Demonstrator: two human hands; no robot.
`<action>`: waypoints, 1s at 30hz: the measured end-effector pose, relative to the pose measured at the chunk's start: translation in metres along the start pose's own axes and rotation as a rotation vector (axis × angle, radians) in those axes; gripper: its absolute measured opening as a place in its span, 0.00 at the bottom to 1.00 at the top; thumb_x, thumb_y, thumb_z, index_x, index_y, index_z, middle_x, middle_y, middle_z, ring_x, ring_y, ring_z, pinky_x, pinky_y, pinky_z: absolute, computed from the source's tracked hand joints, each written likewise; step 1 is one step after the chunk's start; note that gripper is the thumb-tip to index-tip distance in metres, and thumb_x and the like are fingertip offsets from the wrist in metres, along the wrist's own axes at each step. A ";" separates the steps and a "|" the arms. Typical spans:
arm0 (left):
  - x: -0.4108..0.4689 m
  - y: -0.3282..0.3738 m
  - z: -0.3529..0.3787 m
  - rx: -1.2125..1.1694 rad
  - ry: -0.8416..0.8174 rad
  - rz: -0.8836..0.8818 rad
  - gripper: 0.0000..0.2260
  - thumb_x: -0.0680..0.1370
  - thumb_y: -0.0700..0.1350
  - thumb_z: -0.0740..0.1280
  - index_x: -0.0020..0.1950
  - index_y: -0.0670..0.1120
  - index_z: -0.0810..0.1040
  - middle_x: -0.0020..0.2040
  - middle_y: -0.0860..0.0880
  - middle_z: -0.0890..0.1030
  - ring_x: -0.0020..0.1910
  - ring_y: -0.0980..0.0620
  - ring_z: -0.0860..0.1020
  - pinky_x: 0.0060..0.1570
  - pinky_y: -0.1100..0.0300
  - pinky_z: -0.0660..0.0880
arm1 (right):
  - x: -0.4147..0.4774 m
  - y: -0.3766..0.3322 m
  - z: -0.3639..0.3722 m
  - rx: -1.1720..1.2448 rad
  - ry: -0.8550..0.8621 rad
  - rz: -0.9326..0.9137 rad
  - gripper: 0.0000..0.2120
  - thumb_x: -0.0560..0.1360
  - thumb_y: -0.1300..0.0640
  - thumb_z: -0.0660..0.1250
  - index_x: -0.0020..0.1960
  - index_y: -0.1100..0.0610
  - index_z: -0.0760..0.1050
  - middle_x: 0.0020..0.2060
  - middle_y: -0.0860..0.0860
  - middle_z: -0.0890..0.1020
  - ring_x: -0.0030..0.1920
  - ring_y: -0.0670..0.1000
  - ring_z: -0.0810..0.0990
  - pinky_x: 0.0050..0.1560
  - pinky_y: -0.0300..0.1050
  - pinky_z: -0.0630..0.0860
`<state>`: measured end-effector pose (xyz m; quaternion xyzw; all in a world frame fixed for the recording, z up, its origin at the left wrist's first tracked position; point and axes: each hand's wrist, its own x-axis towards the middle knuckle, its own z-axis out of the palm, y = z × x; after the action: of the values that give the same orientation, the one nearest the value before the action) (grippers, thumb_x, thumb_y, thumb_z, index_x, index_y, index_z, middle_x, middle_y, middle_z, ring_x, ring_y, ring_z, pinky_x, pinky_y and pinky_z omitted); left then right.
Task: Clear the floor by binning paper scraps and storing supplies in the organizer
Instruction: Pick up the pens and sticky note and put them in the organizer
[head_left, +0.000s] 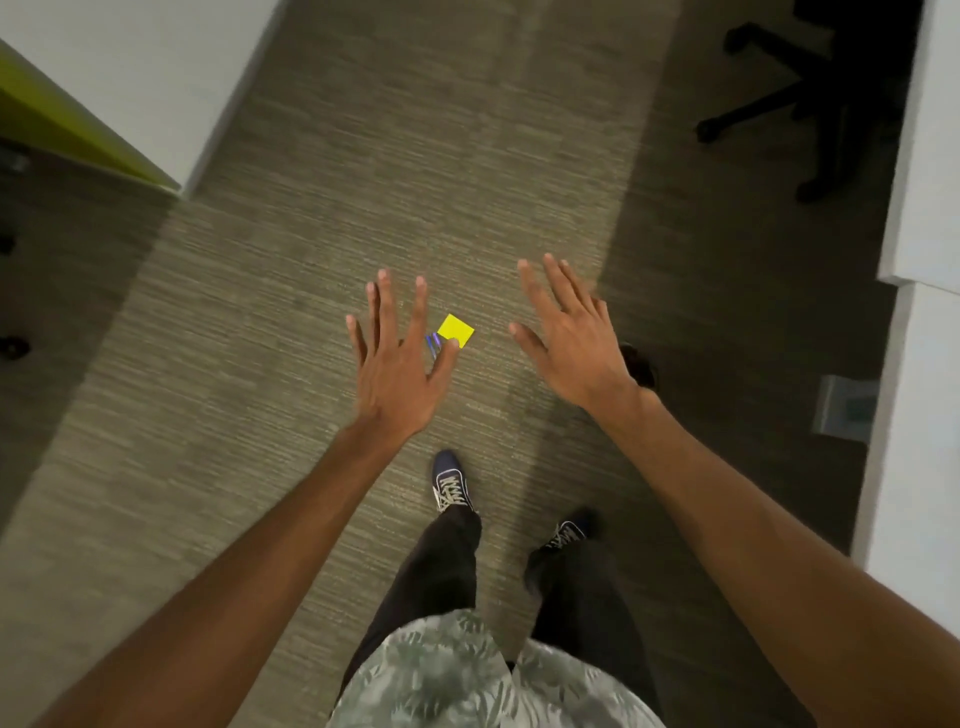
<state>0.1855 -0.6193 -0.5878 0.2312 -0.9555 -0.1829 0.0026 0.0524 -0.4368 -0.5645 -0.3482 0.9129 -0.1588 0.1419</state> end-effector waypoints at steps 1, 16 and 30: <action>0.004 -0.012 0.007 -0.001 -0.002 -0.003 0.34 0.82 0.63 0.54 0.83 0.51 0.48 0.83 0.39 0.44 0.82 0.38 0.45 0.78 0.35 0.47 | 0.011 -0.004 0.014 0.005 -0.004 0.005 0.32 0.83 0.43 0.56 0.82 0.50 0.49 0.82 0.56 0.52 0.82 0.56 0.49 0.77 0.57 0.56; 0.080 -0.152 0.239 -0.148 -0.060 -0.285 0.34 0.81 0.65 0.52 0.83 0.54 0.46 0.83 0.42 0.46 0.82 0.41 0.46 0.77 0.35 0.51 | 0.165 0.058 0.275 0.105 -0.155 0.110 0.30 0.82 0.46 0.61 0.81 0.54 0.58 0.78 0.59 0.64 0.76 0.62 0.62 0.74 0.59 0.63; 0.171 -0.272 0.563 -0.031 -0.186 -0.355 0.37 0.80 0.66 0.55 0.83 0.51 0.44 0.83 0.42 0.44 0.82 0.41 0.45 0.78 0.36 0.49 | 0.290 0.183 0.580 -0.009 -0.271 0.027 0.30 0.80 0.50 0.65 0.78 0.58 0.62 0.70 0.59 0.71 0.71 0.60 0.69 0.69 0.57 0.68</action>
<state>0.1023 -0.7238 -1.2221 0.3782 -0.8929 -0.2158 -0.1145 -0.0491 -0.6156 -1.2062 -0.3548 0.8906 -0.1044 0.2647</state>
